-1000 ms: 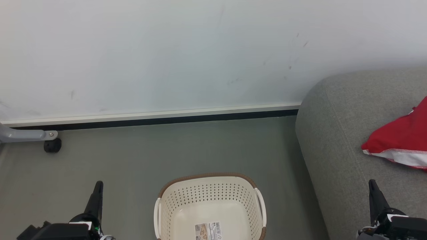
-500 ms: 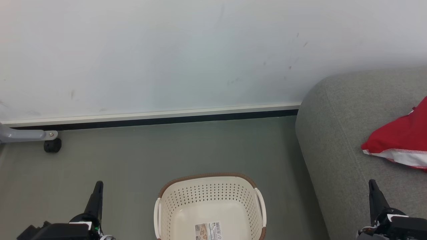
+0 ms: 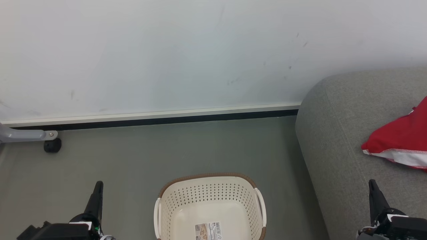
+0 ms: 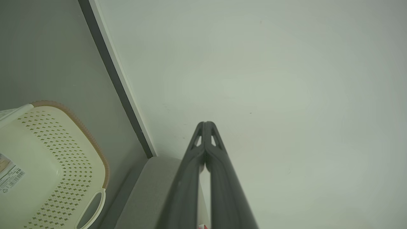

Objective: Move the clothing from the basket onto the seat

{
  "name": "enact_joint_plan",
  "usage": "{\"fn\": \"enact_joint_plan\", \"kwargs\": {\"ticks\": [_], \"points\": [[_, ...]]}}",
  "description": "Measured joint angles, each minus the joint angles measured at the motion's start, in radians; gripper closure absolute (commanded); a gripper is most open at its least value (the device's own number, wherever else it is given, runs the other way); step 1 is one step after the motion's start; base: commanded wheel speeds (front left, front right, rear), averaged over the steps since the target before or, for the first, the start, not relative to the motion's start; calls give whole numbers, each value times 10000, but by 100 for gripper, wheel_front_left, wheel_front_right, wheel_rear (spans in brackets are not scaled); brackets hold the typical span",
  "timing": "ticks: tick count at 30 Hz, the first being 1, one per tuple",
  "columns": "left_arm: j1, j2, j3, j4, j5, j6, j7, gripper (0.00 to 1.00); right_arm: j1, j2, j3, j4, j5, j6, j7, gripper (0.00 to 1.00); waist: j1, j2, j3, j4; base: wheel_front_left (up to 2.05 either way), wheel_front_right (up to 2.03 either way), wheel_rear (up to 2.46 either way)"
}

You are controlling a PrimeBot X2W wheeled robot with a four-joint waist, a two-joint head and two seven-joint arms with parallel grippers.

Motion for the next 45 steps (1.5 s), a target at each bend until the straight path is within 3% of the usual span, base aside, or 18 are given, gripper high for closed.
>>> {"fn": "enact_joint_plan", "kwargs": {"ticks": [45], "points": [[-2, 0, 0, 15, 0, 0, 0, 100, 0, 2, 2, 2, 2, 0, 0, 100, 0, -1, 0, 0, 0, 0, 0]]}}
